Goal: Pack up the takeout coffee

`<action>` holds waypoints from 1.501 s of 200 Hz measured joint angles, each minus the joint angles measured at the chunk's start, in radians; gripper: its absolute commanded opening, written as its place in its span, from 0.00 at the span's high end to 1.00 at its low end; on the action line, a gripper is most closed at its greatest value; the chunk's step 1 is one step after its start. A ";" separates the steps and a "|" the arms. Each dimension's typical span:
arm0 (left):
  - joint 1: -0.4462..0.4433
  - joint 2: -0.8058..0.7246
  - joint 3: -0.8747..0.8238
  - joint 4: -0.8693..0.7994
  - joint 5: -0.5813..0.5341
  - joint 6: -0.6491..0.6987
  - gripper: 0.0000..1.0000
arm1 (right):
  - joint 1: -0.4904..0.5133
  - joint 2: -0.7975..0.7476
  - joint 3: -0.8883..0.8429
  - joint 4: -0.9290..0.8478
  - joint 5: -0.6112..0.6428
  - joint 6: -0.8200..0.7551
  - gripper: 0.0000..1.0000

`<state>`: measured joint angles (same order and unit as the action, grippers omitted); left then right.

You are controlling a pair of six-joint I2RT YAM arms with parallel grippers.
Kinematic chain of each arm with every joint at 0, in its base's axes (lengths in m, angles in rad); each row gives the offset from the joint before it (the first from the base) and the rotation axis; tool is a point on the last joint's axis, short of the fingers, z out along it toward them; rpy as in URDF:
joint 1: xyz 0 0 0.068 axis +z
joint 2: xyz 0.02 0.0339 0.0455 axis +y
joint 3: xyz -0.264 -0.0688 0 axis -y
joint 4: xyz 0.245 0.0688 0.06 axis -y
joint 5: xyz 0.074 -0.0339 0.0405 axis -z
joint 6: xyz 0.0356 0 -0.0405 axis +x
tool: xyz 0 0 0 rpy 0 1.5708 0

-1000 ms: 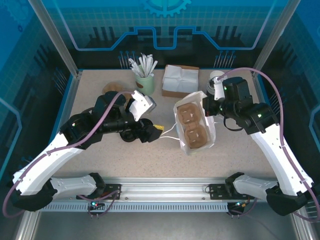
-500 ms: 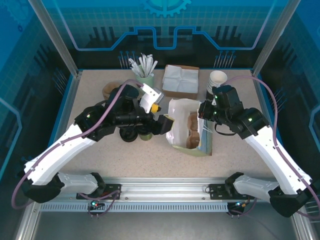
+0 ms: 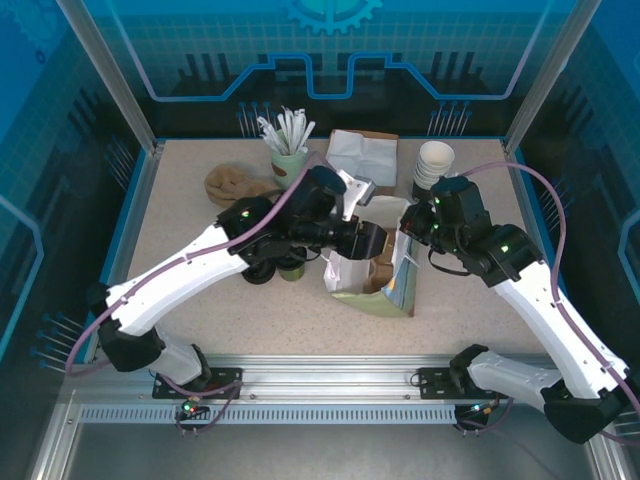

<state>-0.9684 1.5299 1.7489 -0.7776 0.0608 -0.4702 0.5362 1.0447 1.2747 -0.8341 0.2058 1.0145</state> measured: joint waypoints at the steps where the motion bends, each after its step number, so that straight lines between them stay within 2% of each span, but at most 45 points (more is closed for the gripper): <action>1: -0.002 0.004 0.002 -0.002 -0.005 -0.002 0.47 | 0.000 0.000 0.000 0.000 0.000 0.000 1.00; 115: -0.075 0.240 0.016 -0.093 -0.177 -0.124 0.62 | 0.000 -0.064 -0.095 0.023 -0.008 0.058 1.00; 177: -0.092 0.297 0.020 -0.143 -0.242 -0.134 0.63 | -0.009 -0.106 -0.136 0.040 -0.015 0.067 1.00; 215: -0.117 0.356 0.100 -0.201 -0.278 -0.134 0.63 | -0.021 -0.118 -0.150 0.043 -0.034 0.078 1.00; 300: -0.111 0.430 0.169 -0.262 -0.281 -0.158 0.62 | -0.046 -0.140 -0.178 0.049 -0.064 0.084 1.00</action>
<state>-1.0798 1.9594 1.9179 -1.0397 -0.2199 -0.6285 0.4900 0.9051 1.0969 -0.7849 0.1417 1.0988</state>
